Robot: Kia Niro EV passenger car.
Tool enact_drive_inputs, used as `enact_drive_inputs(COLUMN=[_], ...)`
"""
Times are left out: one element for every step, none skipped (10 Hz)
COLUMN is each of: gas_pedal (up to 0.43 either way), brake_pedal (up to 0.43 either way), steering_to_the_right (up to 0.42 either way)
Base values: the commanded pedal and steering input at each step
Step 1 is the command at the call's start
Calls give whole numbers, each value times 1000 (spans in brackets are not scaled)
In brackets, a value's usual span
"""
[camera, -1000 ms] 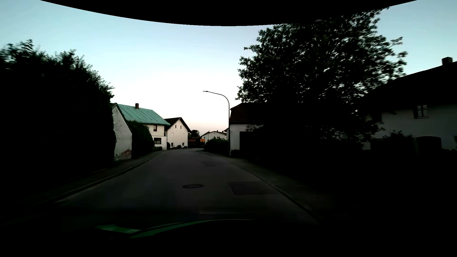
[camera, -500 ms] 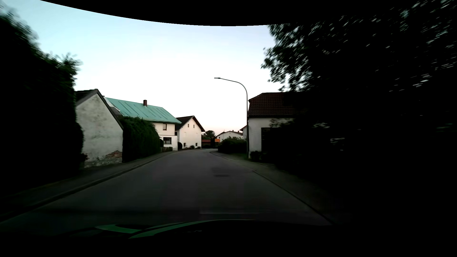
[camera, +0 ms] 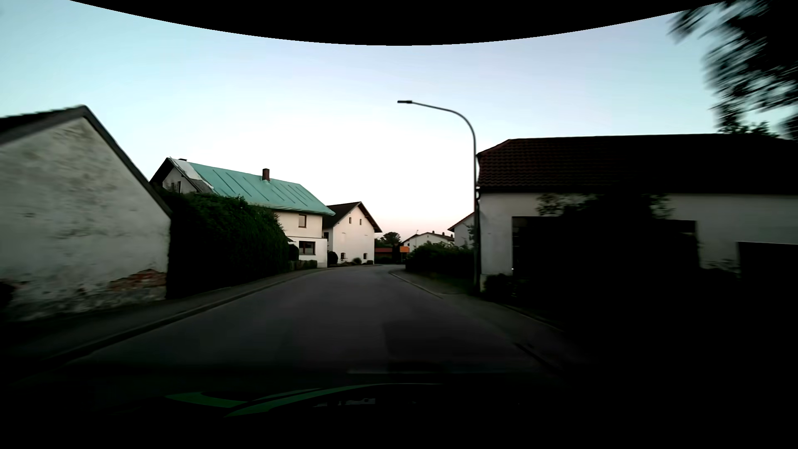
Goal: Follow the waypoints while adhering to traffic rules and regulations
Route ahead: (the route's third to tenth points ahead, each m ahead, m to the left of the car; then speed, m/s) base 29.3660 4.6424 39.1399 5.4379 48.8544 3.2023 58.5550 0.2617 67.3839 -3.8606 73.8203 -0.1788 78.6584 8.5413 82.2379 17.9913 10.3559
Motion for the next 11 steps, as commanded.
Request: enact_drive_inputs(gas_pedal=[98, 98, 98, 98, 98, 98, 98, 98, 87, 87, 87], brake_pedal=[0, 0, 0, 0, 0, 0, 0, 0, 0, 0, 0], steering_to_the_right=[-57, -57, -56, -54, -48, -41, -33, -24, -19, -14, -12])
